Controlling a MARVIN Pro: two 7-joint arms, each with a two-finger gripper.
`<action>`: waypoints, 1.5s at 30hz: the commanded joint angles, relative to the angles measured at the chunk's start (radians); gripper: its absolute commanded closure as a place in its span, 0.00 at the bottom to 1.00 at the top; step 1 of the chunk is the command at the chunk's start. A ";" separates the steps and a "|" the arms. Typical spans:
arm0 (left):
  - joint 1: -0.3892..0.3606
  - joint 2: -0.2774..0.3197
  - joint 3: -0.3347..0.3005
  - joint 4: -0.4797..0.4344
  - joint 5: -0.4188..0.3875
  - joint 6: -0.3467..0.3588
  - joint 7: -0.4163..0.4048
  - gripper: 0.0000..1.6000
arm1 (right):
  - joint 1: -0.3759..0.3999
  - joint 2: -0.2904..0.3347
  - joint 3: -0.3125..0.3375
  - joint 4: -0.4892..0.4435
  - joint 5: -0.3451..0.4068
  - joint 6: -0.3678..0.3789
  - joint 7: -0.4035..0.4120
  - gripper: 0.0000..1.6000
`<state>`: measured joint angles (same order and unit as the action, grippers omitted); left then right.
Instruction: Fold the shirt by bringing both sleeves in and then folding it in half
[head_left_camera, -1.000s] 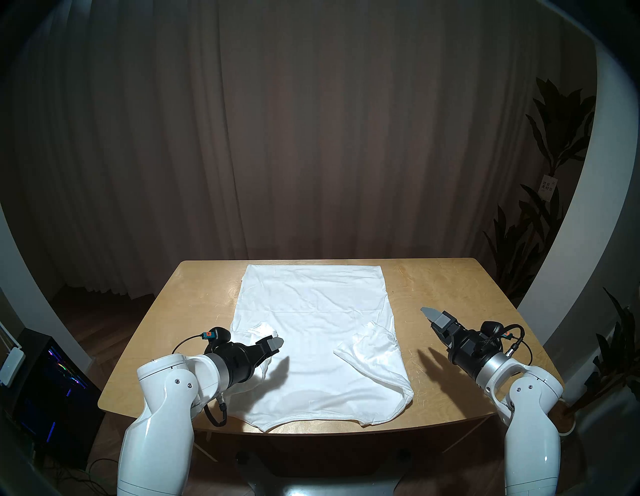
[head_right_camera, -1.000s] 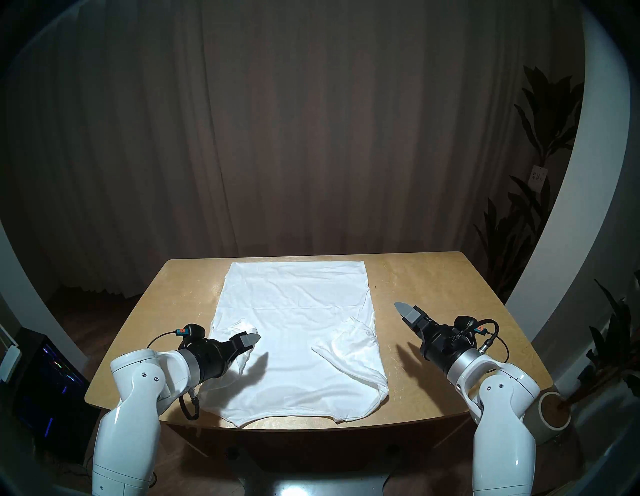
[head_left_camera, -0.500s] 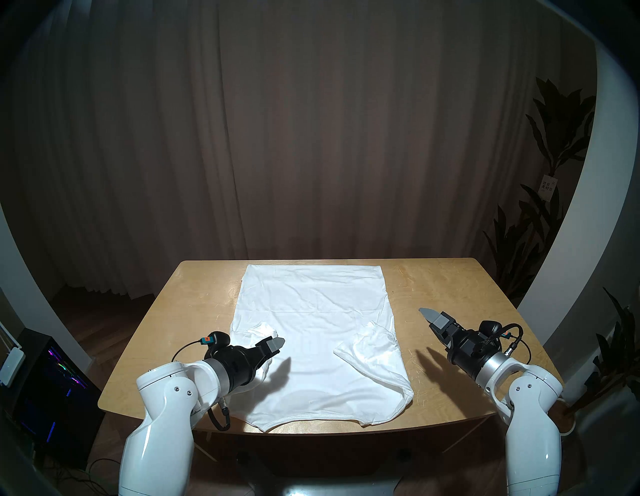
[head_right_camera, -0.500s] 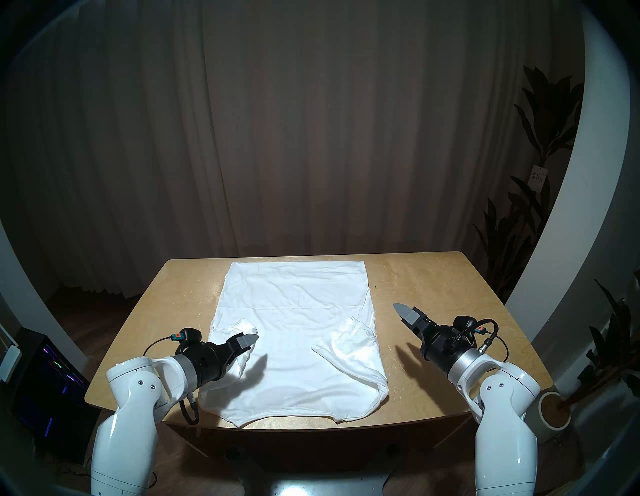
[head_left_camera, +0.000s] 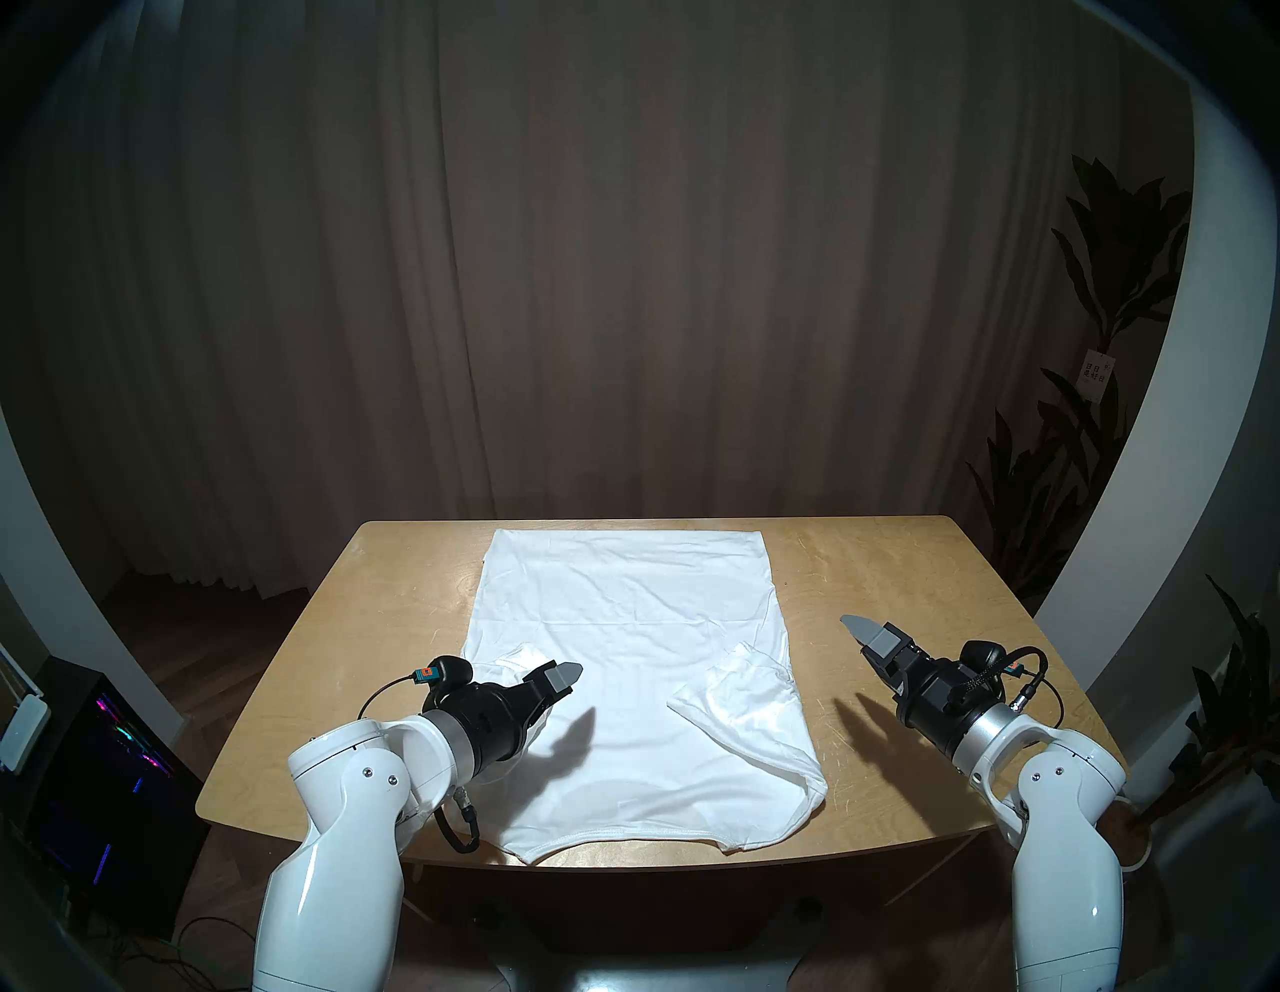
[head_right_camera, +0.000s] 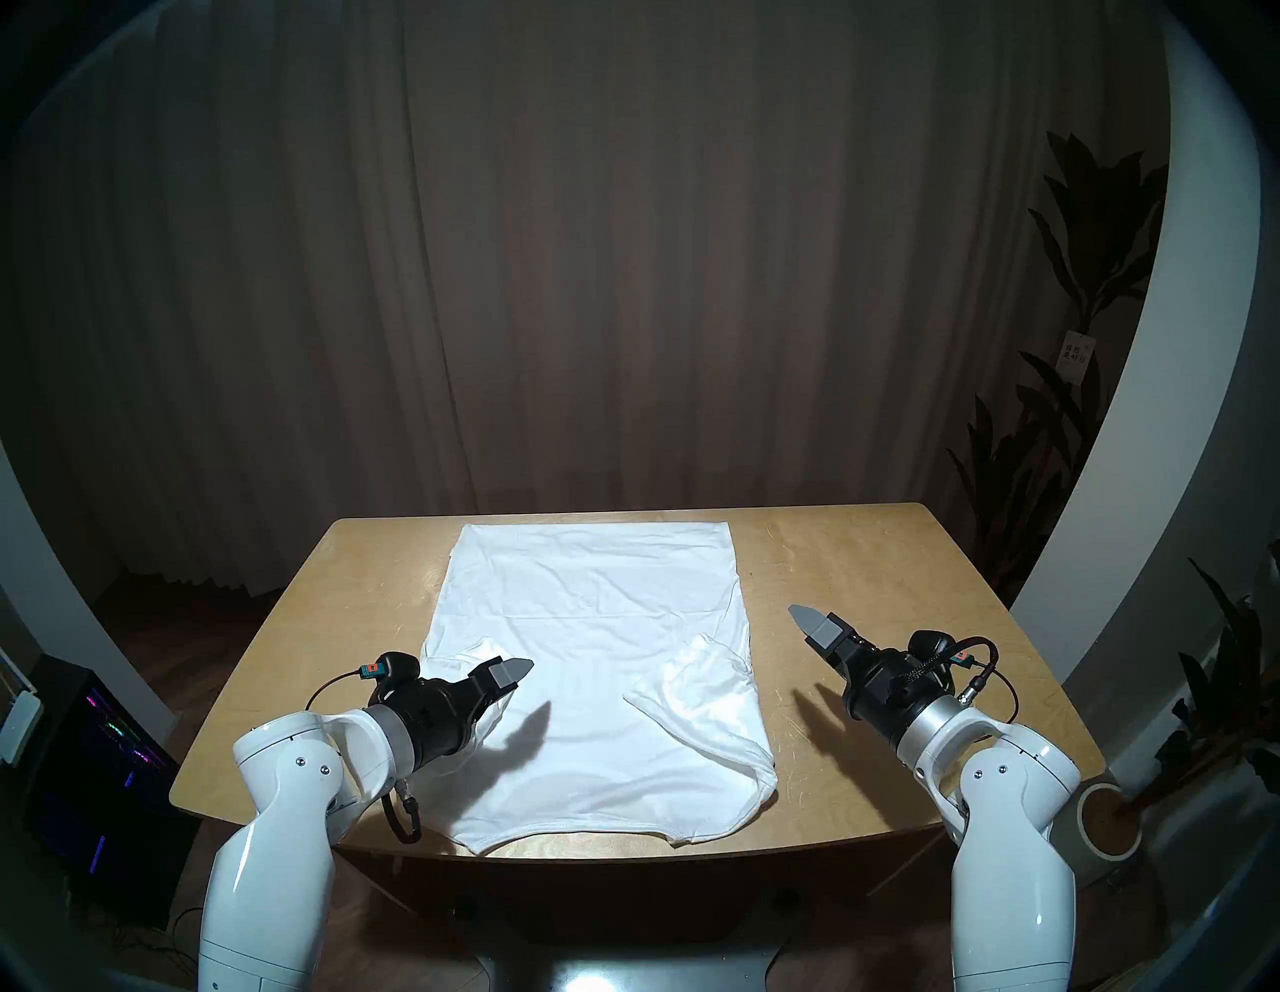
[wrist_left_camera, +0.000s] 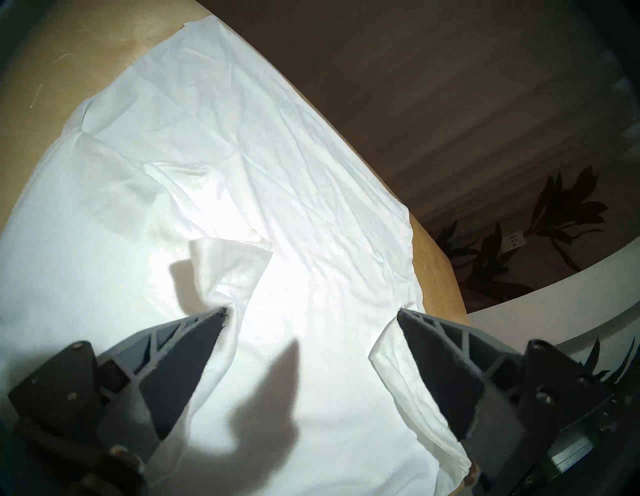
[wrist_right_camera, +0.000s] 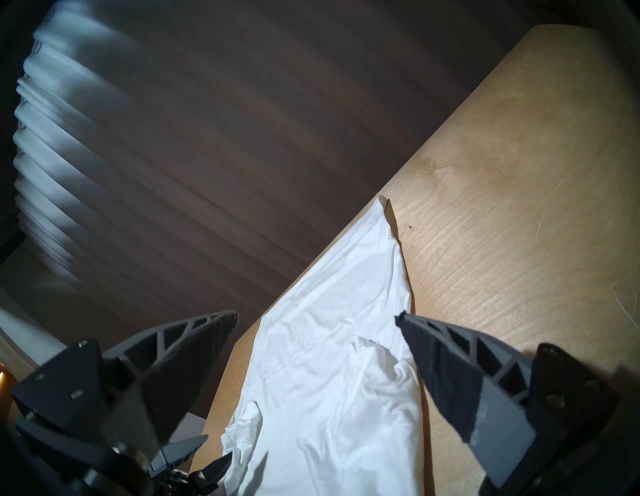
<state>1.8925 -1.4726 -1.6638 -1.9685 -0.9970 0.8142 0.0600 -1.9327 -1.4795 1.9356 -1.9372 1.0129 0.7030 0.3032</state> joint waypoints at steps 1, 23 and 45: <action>-0.036 -0.024 0.028 0.016 -0.028 0.011 -0.017 0.00 | 0.018 0.005 -0.009 -0.004 -0.003 -0.009 0.009 0.00; -0.027 -0.018 -0.010 -0.120 -0.087 0.046 -0.050 0.00 | 0.029 0.024 -0.027 0.012 -0.050 -0.026 -0.051 0.00; 0.274 0.130 -0.324 -0.199 -0.172 0.146 -0.081 0.00 | -0.062 0.127 -0.055 -0.067 -0.076 0.156 -0.071 0.00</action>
<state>2.0666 -1.4297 -1.9197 -2.1415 -1.1288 0.9595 0.0467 -1.9522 -1.4015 1.8679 -1.9439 0.9375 0.8039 0.2186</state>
